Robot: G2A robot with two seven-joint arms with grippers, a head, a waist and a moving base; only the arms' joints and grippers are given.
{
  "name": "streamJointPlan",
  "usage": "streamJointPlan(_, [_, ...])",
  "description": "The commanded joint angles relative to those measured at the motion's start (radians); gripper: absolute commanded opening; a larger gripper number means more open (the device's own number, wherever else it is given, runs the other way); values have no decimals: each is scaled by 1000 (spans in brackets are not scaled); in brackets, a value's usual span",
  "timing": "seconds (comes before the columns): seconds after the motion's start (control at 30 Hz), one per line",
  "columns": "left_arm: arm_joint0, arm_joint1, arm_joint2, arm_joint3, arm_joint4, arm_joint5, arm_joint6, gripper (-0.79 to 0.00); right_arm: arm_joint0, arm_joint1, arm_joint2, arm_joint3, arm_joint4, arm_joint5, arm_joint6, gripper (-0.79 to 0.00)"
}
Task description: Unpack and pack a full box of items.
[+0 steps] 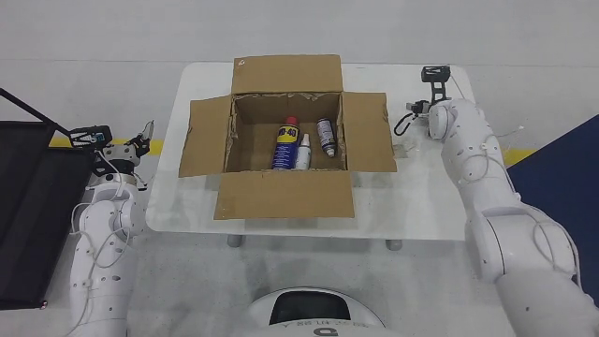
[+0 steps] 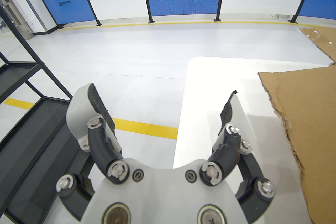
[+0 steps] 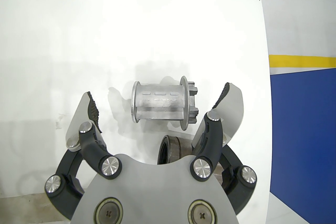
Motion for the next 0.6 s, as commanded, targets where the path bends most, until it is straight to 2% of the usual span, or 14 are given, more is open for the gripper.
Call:
streamJointPlan(0.0, [0, 0, 0, 0, 0, 0, 0, 0, 9, -5, -12, 16, -8, 10, -4, -9])
streamJointPlan(0.07, [0, 0, 0, 0, 0, 0, 0, 0, 18, -10, -23, 33, -14, 22, -8, -37])
streamJointPlan(0.13, [0, 0, 0, 0, 0, 0, 0, 0, 27, -16, -34, 49, -19, 36, -11, -120])
streamJointPlan(0.23, [0, 0, 0, 0, 0, 0, 0, 0, 39, -22, -45, 72, -23, 51, -13, -382])
streamJointPlan(0.37, [0, 0, 0, 0, 0, 0, 0, 0, 47, -29, -57, 92, -25, 60, -22, -560])
streamJointPlan(0.47, [0, 0, 0, 0, 0, 0, 0, 0, 50, -32, -63, 101, -25, 64, -30, -776])
streamJointPlan(0.57, [0, 0, 0, 0, 0, 0, 0, 0, 51, -34, -66, 107, -25, 81, -38, -785])
